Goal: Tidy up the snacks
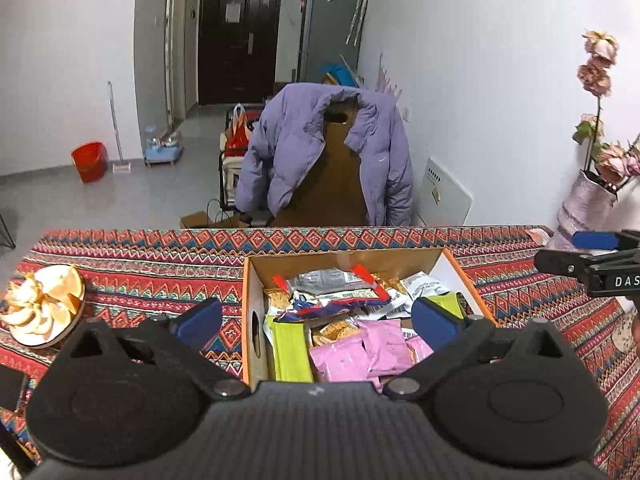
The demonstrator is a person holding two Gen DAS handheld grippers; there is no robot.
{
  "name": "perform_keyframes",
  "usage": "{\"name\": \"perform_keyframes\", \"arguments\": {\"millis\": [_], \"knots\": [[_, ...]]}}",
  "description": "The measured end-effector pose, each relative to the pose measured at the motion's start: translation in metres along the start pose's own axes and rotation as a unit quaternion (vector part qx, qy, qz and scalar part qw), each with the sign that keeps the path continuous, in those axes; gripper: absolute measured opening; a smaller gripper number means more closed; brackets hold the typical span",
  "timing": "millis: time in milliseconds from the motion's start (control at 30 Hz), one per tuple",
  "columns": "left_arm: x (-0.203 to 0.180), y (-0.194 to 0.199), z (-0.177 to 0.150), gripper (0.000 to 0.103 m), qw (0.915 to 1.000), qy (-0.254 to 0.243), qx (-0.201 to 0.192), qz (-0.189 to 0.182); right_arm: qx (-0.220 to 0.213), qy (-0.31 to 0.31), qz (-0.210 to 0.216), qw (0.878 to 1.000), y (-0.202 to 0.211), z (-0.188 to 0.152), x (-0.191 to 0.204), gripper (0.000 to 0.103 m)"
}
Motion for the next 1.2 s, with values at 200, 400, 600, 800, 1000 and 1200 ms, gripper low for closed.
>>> {"name": "perform_keyframes", "arguments": {"millis": [200,400,600,800,1000,1200], "knots": [[-0.010,0.020,-0.011,0.103,0.9998,-0.004,-0.012,0.013,-0.007,0.022,-0.019,1.000,0.032,-0.009,0.006,0.103],[-0.010,0.043,-0.025,0.103,0.9991,0.006,-0.036,0.023,-0.025,0.012,-0.020,0.999,0.057,-0.022,0.004,0.103],[0.001,0.085,-0.074,0.103,0.9935,0.015,-0.088,0.071,-0.060,0.018,-0.028,0.998,0.096,-0.069,0.018,0.103],[0.005,0.116,-0.149,0.103,0.9915,0.008,-0.109,0.071,-0.090,0.041,-0.036,0.994,0.134,-0.125,0.047,0.103],[0.006,0.148,-0.218,0.103,0.9889,-0.001,-0.135,0.063,-0.114,0.037,-0.033,0.992,0.169,-0.182,0.073,0.103],[0.000,0.169,-0.290,0.103,0.9889,-0.006,-0.133,0.066,-0.127,0.023,-0.011,0.992,0.201,-0.248,0.102,0.103]]}}
Point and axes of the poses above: each gripper's, at about its wrist camera, not at the fingertips, and y roughly against the way its jaws point, x to its left, z to its top, the point moved 6 cm from there along -y, roughly the way its jaws point, and after that the axes turned 5 degrees about y, right-handed, at the moved point
